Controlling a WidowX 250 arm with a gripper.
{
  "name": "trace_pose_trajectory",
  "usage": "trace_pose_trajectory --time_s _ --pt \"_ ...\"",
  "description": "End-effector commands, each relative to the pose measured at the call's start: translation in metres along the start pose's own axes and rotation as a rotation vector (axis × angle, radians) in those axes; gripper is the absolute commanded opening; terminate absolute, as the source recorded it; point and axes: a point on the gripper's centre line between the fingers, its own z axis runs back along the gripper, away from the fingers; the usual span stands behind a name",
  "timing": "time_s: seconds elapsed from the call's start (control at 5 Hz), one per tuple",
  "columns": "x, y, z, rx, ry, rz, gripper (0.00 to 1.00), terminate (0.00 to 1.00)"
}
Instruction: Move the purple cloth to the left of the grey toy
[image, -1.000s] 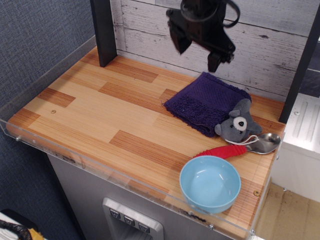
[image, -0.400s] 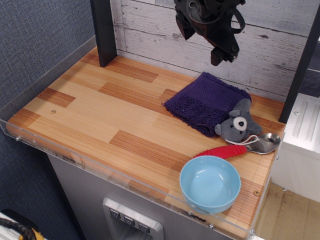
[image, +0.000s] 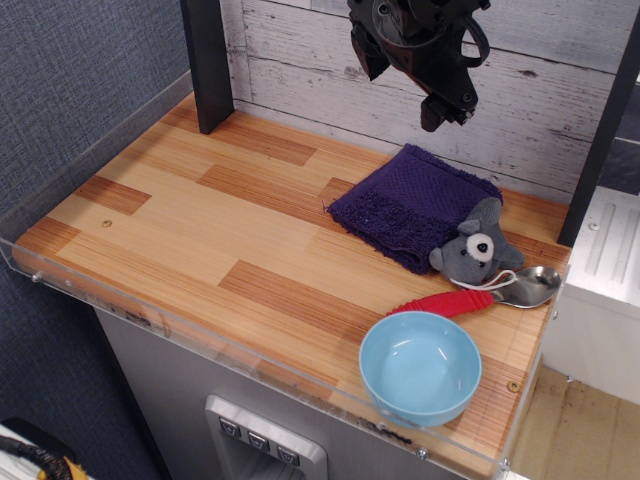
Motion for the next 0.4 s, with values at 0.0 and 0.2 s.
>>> trace_pose_trajectory --time_s 0.0,0.2 --pt "0.0028 0.0045 0.019 0.016 -0.052 0.012 1.0 0.0" --pt "0.0028 0.0045 0.019 0.016 -0.052 0.012 1.0 1.0"
